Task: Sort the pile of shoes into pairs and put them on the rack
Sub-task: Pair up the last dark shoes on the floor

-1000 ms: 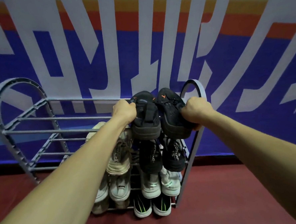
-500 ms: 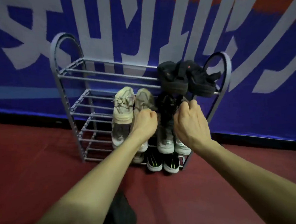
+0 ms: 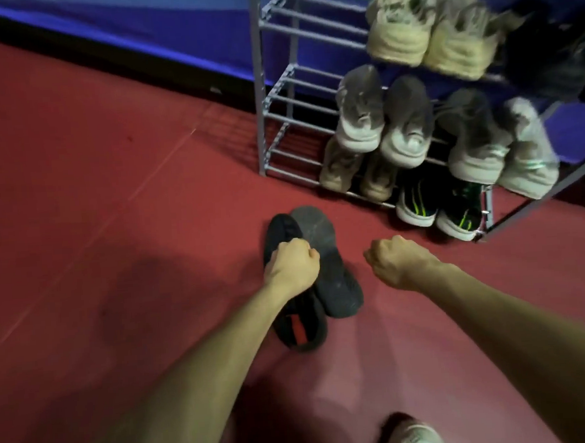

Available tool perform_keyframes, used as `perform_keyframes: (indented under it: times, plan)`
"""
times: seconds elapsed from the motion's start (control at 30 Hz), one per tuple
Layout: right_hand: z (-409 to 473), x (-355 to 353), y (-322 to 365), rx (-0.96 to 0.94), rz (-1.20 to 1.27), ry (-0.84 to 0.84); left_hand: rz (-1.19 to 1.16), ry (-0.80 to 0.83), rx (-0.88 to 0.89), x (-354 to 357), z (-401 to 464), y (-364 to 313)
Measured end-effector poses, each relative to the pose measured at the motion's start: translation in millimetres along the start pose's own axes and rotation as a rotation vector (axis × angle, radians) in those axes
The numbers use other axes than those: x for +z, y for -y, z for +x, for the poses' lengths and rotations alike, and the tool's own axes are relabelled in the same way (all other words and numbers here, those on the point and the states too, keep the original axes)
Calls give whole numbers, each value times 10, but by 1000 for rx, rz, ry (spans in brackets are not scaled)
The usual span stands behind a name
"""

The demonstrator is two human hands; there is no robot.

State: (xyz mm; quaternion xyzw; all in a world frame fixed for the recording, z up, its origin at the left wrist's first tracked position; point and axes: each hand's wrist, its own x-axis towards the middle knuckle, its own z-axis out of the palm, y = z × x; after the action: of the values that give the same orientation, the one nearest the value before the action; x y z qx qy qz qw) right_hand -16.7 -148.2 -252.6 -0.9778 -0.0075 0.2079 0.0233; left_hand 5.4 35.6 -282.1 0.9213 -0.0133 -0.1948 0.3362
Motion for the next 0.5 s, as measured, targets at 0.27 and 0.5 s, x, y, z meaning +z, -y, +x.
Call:
perform_keyframes:
  times: [0.27, 0.5]
  plan:
    - [167, 570, 262, 239, 176, 218, 159, 128, -118, 333, 139, 437]
    - [258, 552, 244, 412, 533, 295, 216, -68, -342, 378, -30, 600]
